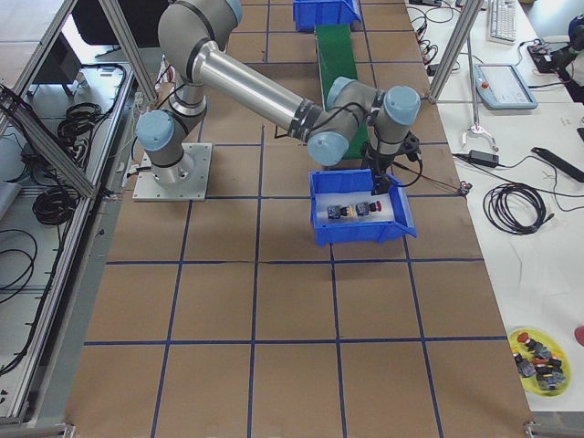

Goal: Transport two buttons from left to right

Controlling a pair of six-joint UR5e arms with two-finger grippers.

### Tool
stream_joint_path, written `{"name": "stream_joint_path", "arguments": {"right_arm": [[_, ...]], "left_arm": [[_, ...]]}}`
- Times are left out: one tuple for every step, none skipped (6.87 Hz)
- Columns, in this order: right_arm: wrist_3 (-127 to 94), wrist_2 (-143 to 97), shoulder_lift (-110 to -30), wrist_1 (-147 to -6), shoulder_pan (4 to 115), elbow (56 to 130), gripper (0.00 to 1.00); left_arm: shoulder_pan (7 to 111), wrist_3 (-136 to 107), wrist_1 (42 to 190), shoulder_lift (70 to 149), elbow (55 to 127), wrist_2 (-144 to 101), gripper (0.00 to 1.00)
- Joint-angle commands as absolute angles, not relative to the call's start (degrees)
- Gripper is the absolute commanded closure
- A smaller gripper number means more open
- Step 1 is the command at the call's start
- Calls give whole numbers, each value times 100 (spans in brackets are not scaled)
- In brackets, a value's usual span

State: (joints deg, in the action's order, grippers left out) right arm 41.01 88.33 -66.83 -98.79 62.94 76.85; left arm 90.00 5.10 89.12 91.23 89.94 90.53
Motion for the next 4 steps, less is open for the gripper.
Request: {"name": "stream_joint_path", "arguments": {"right_arm": [[3852,8868,-7529,-9274,6572,7734,0],[2779,8851,-7767,-9194,6887,7700,0],[2177,8842,-7944,-9115,7117,7751,0],[1727,8850,-7998,-9097,7563,7769,0]], "left_arm": [[9000,510,8912,9123,8974,9053,0],[9000,510,8912,9123,8965,9053,0],[9000,510,8912,9132,8956,9061,0],[9000,510,8912,9132,8956,9062,0]]}}
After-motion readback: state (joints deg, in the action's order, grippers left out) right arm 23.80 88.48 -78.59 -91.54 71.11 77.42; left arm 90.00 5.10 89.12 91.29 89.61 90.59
